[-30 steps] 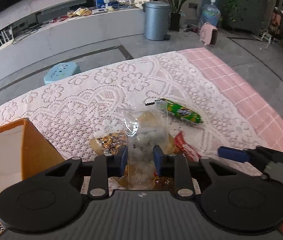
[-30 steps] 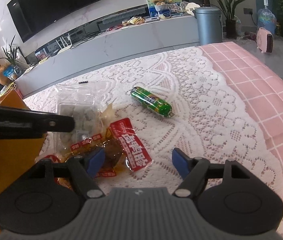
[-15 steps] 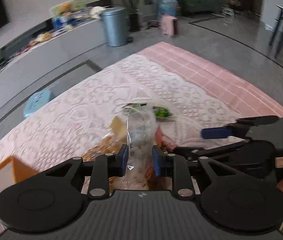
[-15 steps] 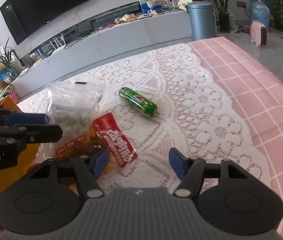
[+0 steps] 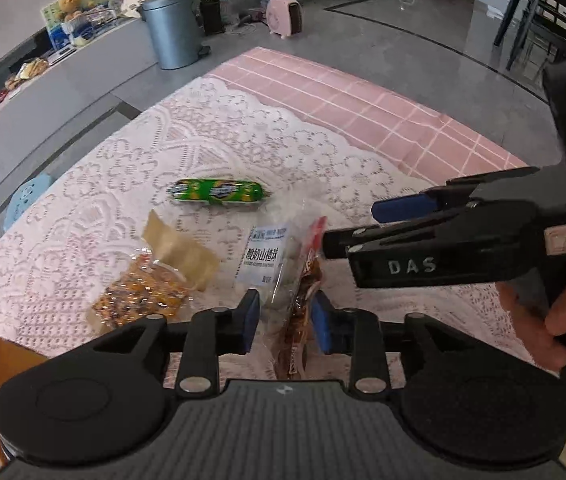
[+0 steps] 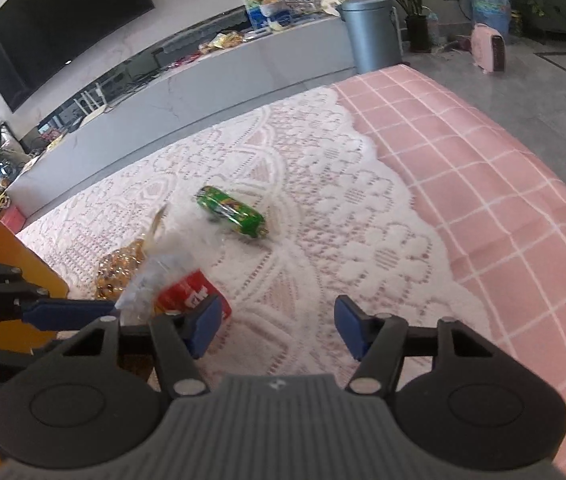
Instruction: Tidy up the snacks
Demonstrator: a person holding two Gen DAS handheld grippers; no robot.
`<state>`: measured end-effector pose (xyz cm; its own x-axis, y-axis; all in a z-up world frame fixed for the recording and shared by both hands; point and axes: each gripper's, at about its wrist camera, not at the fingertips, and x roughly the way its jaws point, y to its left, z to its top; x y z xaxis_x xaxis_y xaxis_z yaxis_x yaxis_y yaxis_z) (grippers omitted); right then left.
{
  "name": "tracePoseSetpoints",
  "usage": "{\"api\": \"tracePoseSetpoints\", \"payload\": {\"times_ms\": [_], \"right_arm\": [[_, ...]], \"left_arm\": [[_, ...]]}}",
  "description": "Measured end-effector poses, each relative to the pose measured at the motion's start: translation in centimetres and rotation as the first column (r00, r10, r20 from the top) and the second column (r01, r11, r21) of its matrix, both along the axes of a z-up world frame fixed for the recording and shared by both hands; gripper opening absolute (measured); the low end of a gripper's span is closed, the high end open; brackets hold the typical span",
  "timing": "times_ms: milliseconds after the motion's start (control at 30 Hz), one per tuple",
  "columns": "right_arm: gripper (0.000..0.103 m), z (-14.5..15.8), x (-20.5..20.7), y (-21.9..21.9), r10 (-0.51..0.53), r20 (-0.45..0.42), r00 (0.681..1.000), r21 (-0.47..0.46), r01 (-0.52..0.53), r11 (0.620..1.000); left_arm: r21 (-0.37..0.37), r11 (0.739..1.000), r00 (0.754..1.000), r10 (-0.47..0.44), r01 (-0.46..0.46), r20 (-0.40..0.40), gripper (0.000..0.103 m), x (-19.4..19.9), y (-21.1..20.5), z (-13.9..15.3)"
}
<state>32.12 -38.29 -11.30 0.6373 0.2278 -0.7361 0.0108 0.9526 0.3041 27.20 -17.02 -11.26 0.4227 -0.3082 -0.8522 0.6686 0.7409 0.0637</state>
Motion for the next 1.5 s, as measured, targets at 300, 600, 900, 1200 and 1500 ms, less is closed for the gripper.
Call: {"api": "tracePoseSetpoints", "payload": {"times_ms": [300, 600, 900, 1200, 1500], "right_arm": [[0.062, 0.7, -2.0, -3.6, -0.125, -0.024, 0.992, 0.091, 0.126, 0.988], [0.055, 0.1, -2.7, -2.8, -0.069, -0.094, 0.993, 0.251, 0.090, 0.964], [0.048, -0.8, -5.0, -2.9, -0.132, -0.190, 0.973, 0.314, 0.188, 0.931], [0.038, -1.6, -8.8, -2.2, -0.156, -0.210, 0.965, 0.415, 0.233, 0.880], [0.018, -3.0, -8.0, -0.6, -0.115, -0.246, 0.962, 0.496, 0.227, 0.838]], "left_arm": [[0.023, 0.998, 0.998, -0.055, 0.056, -0.025, 0.058, -2.5, -0.5, -0.6], [0.038, 0.999, 1.000, 0.003, -0.004, 0.011, 0.062, -3.7, 0.7, -0.5], [0.079, 0.995, 0.999, 0.052, -0.053, 0.016, 0.062, -5.4, 1.7, -0.9], [-0.011, 0.991, 0.989, 0.132, -0.133, -0.065, 0.062, -6.2, 2.8, -2.5], [-0.083, 0.980, 0.974, 0.163, -0.178, -0.160, 0.036, -6.7, 3.5, -3.1]]}}
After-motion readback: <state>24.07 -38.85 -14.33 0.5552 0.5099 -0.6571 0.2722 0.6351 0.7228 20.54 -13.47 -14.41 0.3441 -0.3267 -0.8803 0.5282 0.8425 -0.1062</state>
